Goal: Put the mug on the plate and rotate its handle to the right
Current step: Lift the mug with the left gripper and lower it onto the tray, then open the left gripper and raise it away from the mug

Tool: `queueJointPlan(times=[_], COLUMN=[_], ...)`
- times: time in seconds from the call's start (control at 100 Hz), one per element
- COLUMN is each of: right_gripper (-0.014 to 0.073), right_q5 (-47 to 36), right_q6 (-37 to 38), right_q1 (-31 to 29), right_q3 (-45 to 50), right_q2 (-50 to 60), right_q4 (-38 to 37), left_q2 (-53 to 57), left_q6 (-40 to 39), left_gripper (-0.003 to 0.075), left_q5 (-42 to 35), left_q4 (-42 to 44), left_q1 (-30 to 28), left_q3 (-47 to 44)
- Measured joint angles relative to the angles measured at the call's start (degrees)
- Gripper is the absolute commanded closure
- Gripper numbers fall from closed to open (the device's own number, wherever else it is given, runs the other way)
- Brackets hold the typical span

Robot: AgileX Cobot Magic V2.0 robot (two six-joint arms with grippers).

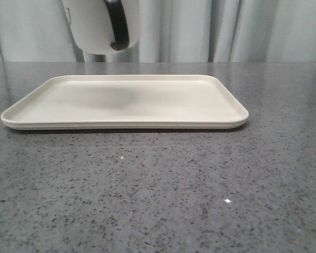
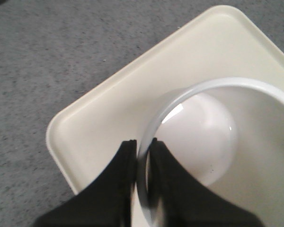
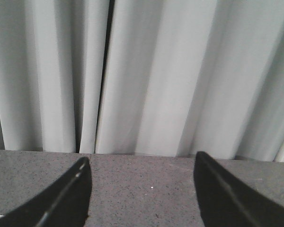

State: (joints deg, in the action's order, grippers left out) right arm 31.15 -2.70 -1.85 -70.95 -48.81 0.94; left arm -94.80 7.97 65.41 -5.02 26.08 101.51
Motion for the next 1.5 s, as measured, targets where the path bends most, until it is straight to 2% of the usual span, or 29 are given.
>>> queueJointPlan(times=[0.33,1.5], right_gripper=[0.0118,0.0118], right_q5=[0.79,1.95], right_q6=[0.0,0.0], right_q1=[0.0,0.0], right_q3=[0.0,0.0], right_q2=[0.0,0.0], right_q4=[-0.94,-0.94], left_q2=[-6.69,-10.76], left_q6=[0.1,0.1], left_gripper=[0.074,0.0738], left_q5=[0.33,2.5], left_q4=[-0.74,-1.5], left_q1=[2.23,2.23], left_q3=[0.57,0.97])
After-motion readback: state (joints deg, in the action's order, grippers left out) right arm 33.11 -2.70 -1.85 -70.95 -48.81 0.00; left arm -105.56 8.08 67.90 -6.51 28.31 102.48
